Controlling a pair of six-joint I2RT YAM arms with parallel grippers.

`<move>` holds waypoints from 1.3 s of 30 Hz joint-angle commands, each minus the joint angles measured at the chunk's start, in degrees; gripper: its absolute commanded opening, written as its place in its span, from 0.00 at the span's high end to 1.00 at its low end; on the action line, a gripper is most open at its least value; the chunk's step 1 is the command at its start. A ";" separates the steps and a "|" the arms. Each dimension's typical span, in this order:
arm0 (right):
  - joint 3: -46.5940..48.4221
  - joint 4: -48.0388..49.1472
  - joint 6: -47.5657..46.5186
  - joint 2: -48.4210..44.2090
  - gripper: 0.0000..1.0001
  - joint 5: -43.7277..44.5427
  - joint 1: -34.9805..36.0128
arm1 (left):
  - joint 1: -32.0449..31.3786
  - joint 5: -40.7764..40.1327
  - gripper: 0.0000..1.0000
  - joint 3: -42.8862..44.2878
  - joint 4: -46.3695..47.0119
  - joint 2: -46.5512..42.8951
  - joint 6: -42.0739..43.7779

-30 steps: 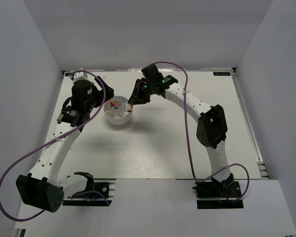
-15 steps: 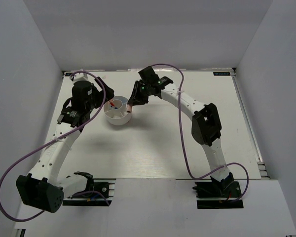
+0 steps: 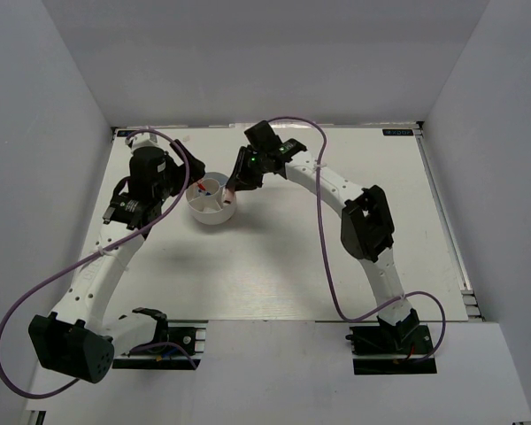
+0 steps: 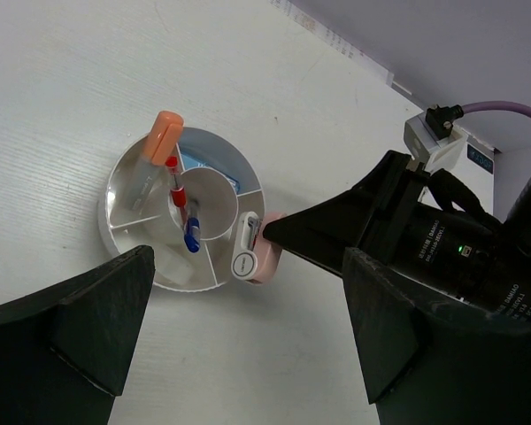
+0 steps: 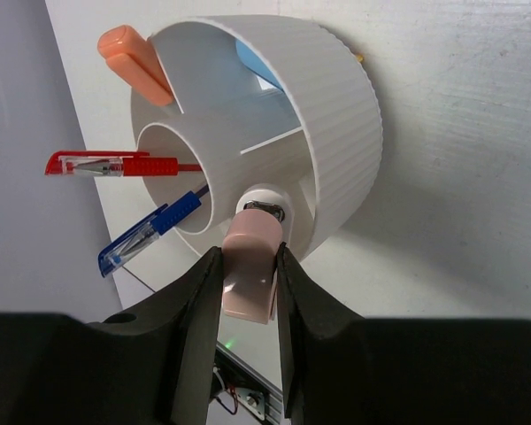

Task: Sort the stationery into containers
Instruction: Place the stationery in the storage box, then reset both arms

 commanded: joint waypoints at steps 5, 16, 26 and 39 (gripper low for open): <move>3.87 0.81 1.68 1.59 1.00 0.65 0.12 | 0.24 0.19 0.04 -0.73 0.55 -1.89 -0.46; 3.61 3.54 0.72 -0.78 0.50 -2.95 0.21 | 0.24 0.27 0.02 -0.29 0.38 -2.07 -0.46; 1.15 3.63 -6.73 -8.60 0.47 -2.95 -3.21 | 0.24 4.75 0.02 4.36 -3.66 -1.72 7.96; -18.08 6.62 -56.72 -29.41 0.11 22.71 -14.19 | 0.24 15.75 0.02 14.47 -22.03 10.93 28.02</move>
